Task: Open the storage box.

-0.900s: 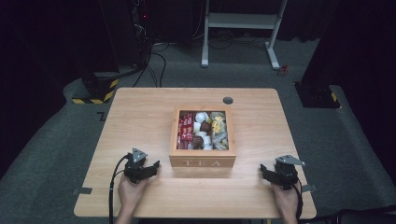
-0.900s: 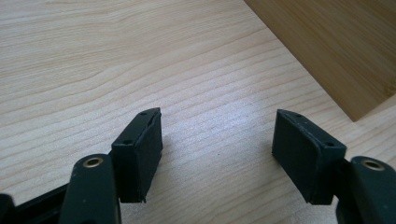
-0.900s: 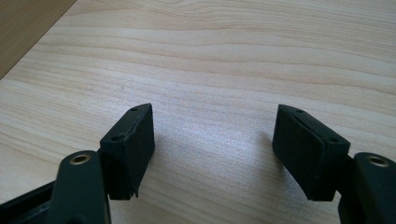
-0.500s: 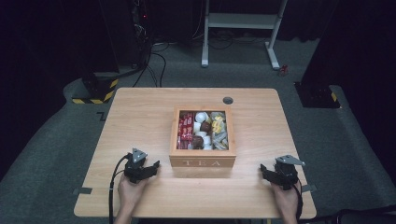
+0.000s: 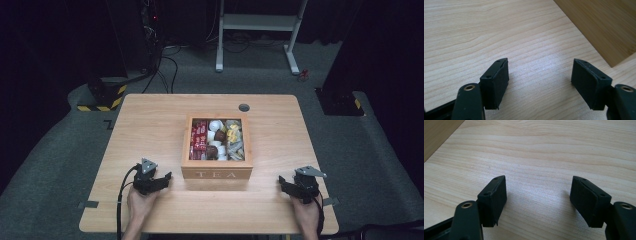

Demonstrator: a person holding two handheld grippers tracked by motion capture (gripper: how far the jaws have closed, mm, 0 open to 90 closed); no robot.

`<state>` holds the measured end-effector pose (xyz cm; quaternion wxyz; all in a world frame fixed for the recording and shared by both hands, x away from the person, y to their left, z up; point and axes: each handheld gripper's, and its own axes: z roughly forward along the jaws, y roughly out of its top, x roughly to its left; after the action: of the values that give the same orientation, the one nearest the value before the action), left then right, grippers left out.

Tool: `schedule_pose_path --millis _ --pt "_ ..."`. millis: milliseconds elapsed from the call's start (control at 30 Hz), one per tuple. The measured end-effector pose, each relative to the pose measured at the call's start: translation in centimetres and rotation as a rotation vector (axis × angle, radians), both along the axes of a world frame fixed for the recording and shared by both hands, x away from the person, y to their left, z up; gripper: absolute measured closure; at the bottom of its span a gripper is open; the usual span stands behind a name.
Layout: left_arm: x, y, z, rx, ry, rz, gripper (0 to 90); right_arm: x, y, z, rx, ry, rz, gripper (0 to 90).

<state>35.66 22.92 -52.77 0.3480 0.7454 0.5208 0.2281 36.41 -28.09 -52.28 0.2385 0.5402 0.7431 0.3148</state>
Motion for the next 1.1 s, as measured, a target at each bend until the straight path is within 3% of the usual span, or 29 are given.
schedule_pose_path --millis 133,300,400,833,1100 --pt "-0.2 0.0 0.1 -0.006 0.001 -0.015 37.1 0.0 0.0 0.0 0.000 0.000 0.000 29.7" --pt "-0.4 0.0 0.2 -0.042 0.014 -0.037 38.8 0.0 0.0 0.0 0.000 0.000 0.000 29.7" --pt "-0.6 -0.3 0.3 -0.043 0.022 -0.062 40.1 0.0 0.0 0.0 0.000 0.000 0.000 29.6" --pt "-2.3 -2.0 0.5 -0.082 0.006 -0.178 50.9 0.0 0.0 0.0 0.000 0.000 0.000 29.6" --pt "-2.8 -3.4 0.6 -0.083 -0.006 -0.243 55.7 0.0 0.0 0.0 0.000 0.000 0.000 29.7"
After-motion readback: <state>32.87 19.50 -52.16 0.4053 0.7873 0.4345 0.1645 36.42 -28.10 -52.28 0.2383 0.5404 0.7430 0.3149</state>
